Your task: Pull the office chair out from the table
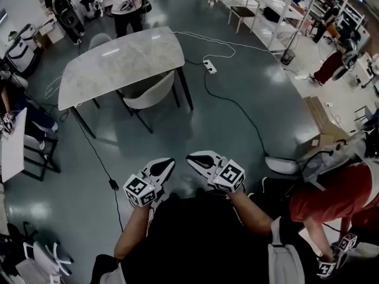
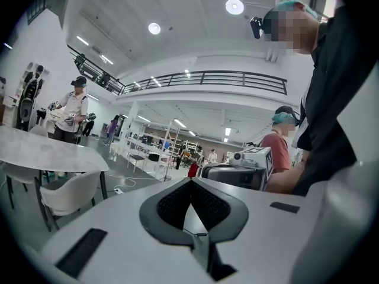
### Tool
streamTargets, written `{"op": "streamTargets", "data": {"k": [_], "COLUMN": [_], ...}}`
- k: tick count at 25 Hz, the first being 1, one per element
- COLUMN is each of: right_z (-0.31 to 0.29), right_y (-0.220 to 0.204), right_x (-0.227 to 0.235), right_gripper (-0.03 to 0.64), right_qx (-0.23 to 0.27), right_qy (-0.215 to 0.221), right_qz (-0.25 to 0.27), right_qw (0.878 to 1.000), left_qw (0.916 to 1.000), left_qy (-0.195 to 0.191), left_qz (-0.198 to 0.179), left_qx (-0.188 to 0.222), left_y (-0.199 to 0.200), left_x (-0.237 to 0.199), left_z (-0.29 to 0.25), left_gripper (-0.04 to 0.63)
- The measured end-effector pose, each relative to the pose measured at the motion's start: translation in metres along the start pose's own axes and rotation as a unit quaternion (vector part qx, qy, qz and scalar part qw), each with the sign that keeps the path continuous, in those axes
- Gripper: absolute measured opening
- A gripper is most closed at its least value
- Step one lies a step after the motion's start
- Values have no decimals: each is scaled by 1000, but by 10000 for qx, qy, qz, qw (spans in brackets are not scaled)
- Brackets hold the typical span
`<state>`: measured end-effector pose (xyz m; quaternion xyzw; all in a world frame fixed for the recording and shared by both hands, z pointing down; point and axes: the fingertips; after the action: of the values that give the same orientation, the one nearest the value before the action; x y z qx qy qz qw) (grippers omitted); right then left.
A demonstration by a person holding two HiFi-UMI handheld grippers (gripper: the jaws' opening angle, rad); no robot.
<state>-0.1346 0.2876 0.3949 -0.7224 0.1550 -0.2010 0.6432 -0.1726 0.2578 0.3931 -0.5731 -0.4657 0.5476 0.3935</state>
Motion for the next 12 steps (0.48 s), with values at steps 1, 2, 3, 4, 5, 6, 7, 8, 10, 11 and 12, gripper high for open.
{"op": "streamTargets", "data": {"k": [1,2,3,4,5,6,7,8,10,11,12], "right_z": [2,4,6,8,9,12,15,18,24,27,29], "right_y": [-1,-3,-4,-6,-6,-6,-5,-5,-8,-8,-8], "right_x": [1,3,4,5,6,7,8,12,20,23,25], "right_gripper": [21,21,21,21,21,21,21,21,21,21,21], "right_qx": [-29,-52,-83,-125,-161,-180,-183,-185,-191,-185,-172], "right_qy": [-14,-22,-21,-10,7,23,26,8,-56,-65,-47], "right_qz": [17,3,-13,-16,-12,-15,-27,-38,-50,-59,-70], "right_qw": [10000,10000,10000,9999,9999,9998,9998,9998,9998,9998,9998], "left_qw": [10000,10000,10000,9999,9999,9998,9998,9998,9998,9998,9997], "left_qy": [10,19,31,43,51,50,39,21,-4,-1,12], "left_qz": [-1,6,28,61,96,126,144,148,125,116,114], "left_qx": [-15,-40,-75,-111,-132,-133,-122,-116,-153,-184,-210], "left_y": [-2,-4,-7,-10,-12,-13,-12,-12,-12,-12,-13], "left_x": [-1,-2,-3,-3,-2,-1,1,3,5,4,4], "left_z": [-3,-5,-8,-10,-12,-15,-18,-22,-29,-32,-35], "left_gripper": [12,12,12,12,12,12,12,11,12,12,12]}}
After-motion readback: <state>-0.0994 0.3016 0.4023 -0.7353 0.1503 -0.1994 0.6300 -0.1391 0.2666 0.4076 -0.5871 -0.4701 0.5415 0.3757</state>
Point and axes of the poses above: the fingertips, and each gripper's own axes: z backward along the fingers, x to its right, y out of its top, and after that the axes turned 1 degree about y, right-handed
